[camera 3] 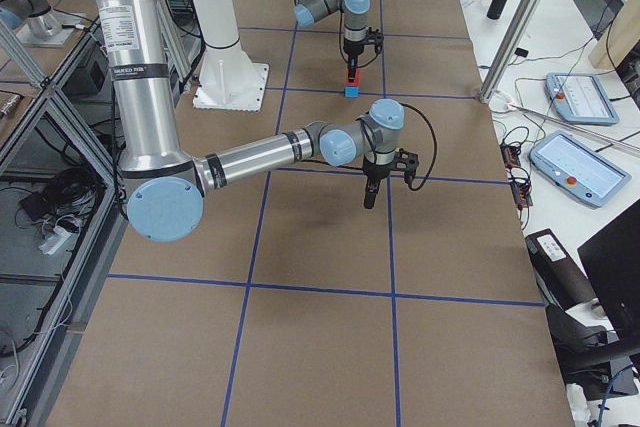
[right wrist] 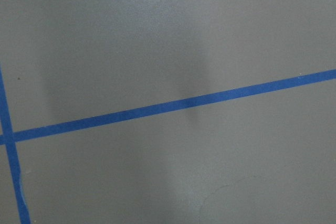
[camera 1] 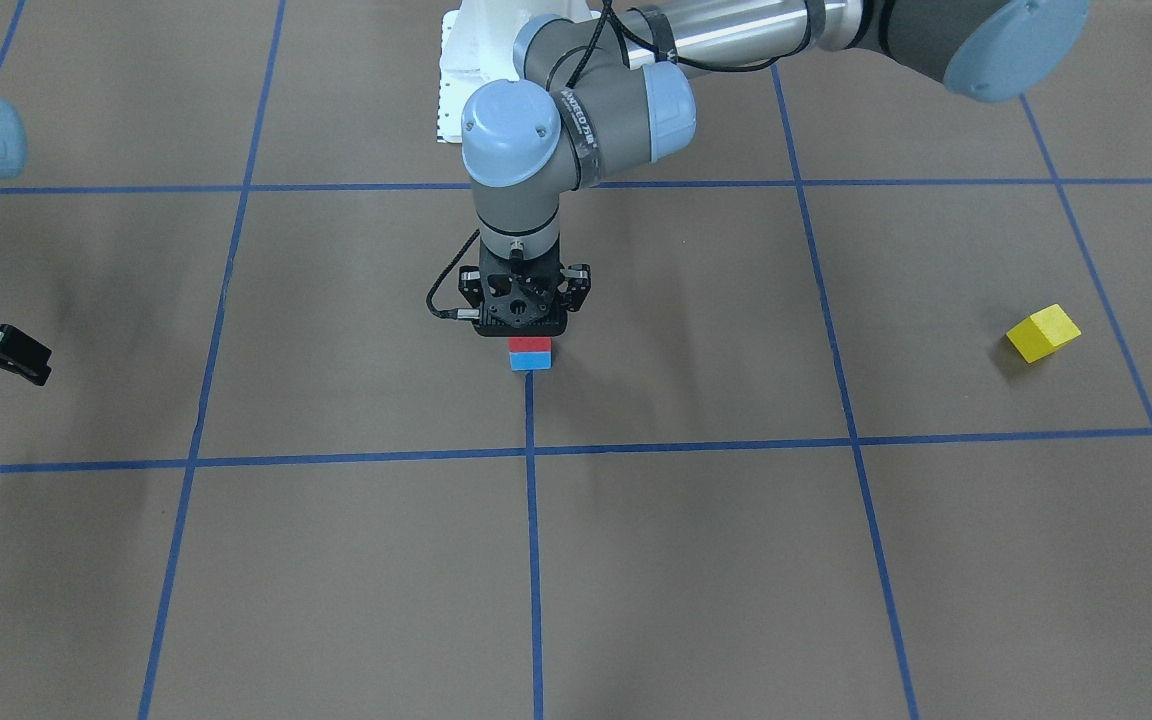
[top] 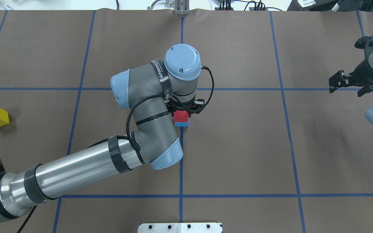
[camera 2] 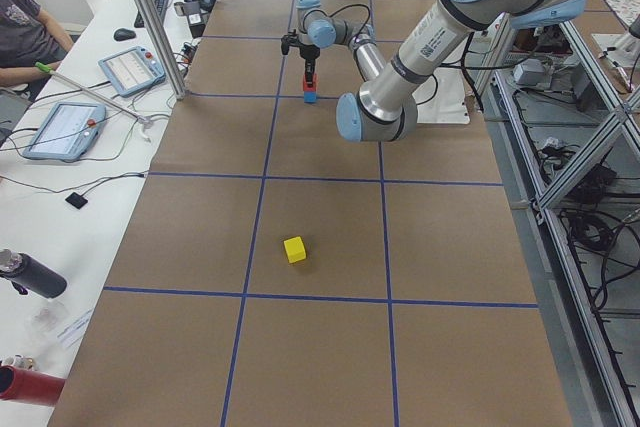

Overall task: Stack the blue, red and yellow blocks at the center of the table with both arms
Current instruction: 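Lower the red cube onto the blue cube with the left gripper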

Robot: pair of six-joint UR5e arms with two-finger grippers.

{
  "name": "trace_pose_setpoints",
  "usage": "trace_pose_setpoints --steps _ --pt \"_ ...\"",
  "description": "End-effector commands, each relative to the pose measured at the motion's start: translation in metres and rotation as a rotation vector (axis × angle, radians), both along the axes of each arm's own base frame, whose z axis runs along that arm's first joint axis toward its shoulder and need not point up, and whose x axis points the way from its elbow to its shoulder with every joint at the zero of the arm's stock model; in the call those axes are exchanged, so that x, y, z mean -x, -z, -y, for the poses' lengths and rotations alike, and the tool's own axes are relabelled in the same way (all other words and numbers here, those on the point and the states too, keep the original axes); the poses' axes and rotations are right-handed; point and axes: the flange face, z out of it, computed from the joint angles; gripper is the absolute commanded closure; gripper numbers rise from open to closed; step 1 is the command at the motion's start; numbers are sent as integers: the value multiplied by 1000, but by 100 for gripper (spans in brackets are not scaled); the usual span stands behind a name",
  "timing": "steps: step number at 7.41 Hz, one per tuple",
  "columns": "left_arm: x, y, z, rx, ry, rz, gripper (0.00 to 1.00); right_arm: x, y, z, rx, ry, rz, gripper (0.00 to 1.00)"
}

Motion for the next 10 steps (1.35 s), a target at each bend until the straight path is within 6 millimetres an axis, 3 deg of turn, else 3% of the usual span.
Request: trace_pose_setpoints --steps 1,4,8,10 --pt "0 1 0 1 2 -1 49 0 0 0 0 0 1 0" --pt "0 -1 0 4 3 1 39 0 -1 1 1 0 -1 0" --pt "0 1 0 2 3 -1 39 0 -1 1 1 0 -1 0" --pt "0 2 0 1 4 -2 0 0 -1 1 1 0 -1 0"
